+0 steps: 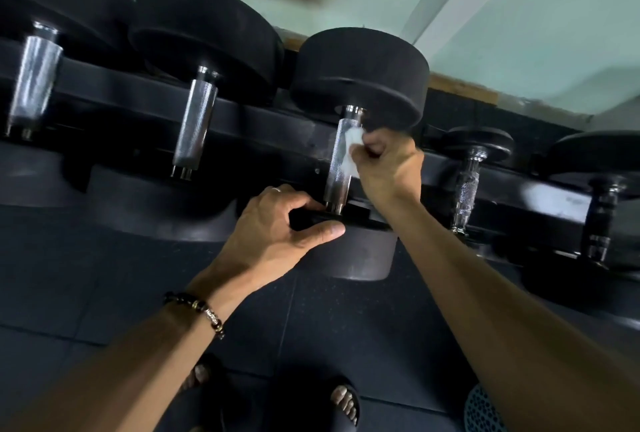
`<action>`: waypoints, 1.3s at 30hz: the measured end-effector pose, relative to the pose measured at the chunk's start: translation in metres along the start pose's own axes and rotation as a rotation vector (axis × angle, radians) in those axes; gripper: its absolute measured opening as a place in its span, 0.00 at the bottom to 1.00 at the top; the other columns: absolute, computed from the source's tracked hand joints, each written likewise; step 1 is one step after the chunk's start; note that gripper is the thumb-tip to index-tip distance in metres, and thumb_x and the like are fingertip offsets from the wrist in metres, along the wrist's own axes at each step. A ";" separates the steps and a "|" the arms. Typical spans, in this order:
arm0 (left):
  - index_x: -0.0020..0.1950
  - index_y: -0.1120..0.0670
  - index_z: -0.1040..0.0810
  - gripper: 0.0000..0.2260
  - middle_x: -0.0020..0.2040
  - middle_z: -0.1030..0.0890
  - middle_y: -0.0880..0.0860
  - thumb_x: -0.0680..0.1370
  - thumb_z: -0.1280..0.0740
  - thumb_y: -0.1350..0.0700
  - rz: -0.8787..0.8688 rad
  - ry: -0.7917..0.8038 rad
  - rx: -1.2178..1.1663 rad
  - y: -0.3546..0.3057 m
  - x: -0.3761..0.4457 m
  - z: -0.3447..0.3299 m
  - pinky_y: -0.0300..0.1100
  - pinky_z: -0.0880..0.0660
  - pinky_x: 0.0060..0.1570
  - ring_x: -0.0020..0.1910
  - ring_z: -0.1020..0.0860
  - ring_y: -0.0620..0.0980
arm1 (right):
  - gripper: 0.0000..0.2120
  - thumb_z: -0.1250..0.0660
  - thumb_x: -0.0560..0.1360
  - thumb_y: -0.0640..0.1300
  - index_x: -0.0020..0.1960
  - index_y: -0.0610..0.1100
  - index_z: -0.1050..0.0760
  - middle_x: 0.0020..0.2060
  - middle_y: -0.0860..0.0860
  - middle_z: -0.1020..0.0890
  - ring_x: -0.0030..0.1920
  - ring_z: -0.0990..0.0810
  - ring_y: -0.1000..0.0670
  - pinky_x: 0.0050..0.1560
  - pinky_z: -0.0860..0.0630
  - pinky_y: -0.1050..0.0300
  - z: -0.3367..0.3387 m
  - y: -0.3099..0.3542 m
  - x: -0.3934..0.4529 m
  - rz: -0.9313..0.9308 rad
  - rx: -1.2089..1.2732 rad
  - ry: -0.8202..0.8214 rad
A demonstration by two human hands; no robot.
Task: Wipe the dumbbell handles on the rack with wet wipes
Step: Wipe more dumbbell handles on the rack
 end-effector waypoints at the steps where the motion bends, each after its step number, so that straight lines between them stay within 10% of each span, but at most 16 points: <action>1: 0.49 0.43 0.16 0.23 0.48 0.20 0.40 0.64 0.31 0.29 0.009 0.001 0.006 0.001 0.000 0.000 0.30 0.32 0.50 0.52 0.26 0.36 | 0.04 0.27 0.73 0.42 0.47 0.44 0.16 0.42 0.52 0.14 0.42 0.17 0.55 0.43 0.24 0.68 0.001 -0.006 -0.008 -0.031 -0.016 0.082; 5: 0.49 0.43 0.17 0.24 0.49 0.20 0.42 0.63 0.31 0.29 0.035 -0.001 0.042 0.003 0.001 -0.001 0.40 0.28 0.53 0.53 0.25 0.40 | 0.07 0.24 0.70 0.42 0.36 0.48 0.20 0.35 0.53 0.17 0.34 0.20 0.57 0.31 0.28 0.73 0.004 -0.016 -0.027 -0.095 -0.123 0.391; 12: 0.48 0.45 0.16 0.16 0.47 0.20 0.42 0.67 0.27 0.37 0.001 0.004 0.047 -0.002 0.002 0.002 0.21 0.36 0.45 0.47 0.28 0.31 | 0.03 0.25 0.71 0.39 0.41 0.45 0.17 0.38 0.52 0.16 0.34 0.21 0.60 0.33 0.27 0.74 0.005 -0.012 -0.001 -0.109 0.048 0.100; 17: 0.50 0.46 0.16 0.17 0.46 0.22 0.40 0.67 0.26 0.38 0.014 0.012 0.049 -0.006 0.000 0.002 0.20 0.37 0.44 0.47 0.29 0.31 | 0.11 0.26 0.73 0.40 0.33 0.47 0.22 0.37 0.49 0.17 0.35 0.21 0.53 0.29 0.29 0.71 0.008 -0.020 -0.024 -0.073 -0.207 0.458; 25: 0.49 0.47 0.17 0.17 0.45 0.23 0.38 0.68 0.27 0.38 -0.011 -0.009 0.052 -0.005 -0.001 0.001 0.23 0.36 0.45 0.48 0.27 0.34 | 0.12 0.27 0.73 0.45 0.32 0.50 0.22 0.33 0.55 0.17 0.40 0.18 0.54 0.46 0.21 0.63 -0.004 -0.014 0.018 -0.297 0.136 -0.029; 30: 0.48 0.46 0.17 0.13 0.42 0.24 0.38 0.68 0.26 0.41 -0.007 -0.008 0.042 -0.006 0.000 0.001 0.23 0.35 0.41 0.45 0.27 0.32 | 0.06 0.29 0.73 0.39 0.40 0.49 0.19 0.38 0.53 0.15 0.37 0.17 0.58 0.35 0.22 0.67 0.005 -0.015 -0.010 -0.254 0.093 0.141; 35: 0.49 0.45 0.17 0.15 0.45 0.23 0.39 0.68 0.27 0.38 -0.018 0.003 0.046 -0.004 0.001 0.001 0.25 0.35 0.46 0.48 0.27 0.36 | 0.09 0.33 0.76 0.40 0.52 0.46 0.15 0.50 0.49 0.14 0.50 0.18 0.51 0.43 0.33 0.75 -0.002 0.017 0.021 -0.245 0.127 -0.178; 39: 0.49 0.45 0.17 0.17 0.47 0.21 0.42 0.68 0.28 0.36 -0.010 0.008 0.045 -0.002 0.000 0.001 0.33 0.30 0.48 0.50 0.25 0.40 | 0.09 0.32 0.75 0.40 0.50 0.47 0.15 0.49 0.50 0.14 0.46 0.19 0.52 0.41 0.30 0.73 -0.003 0.004 0.006 -0.312 0.070 -0.082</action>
Point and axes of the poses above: each hand's wrist, its own x-axis towards the middle knuckle, its own z-axis out of the back of the hand, y = z × x, the point moved 4 cm from there along x, towards the middle knuckle
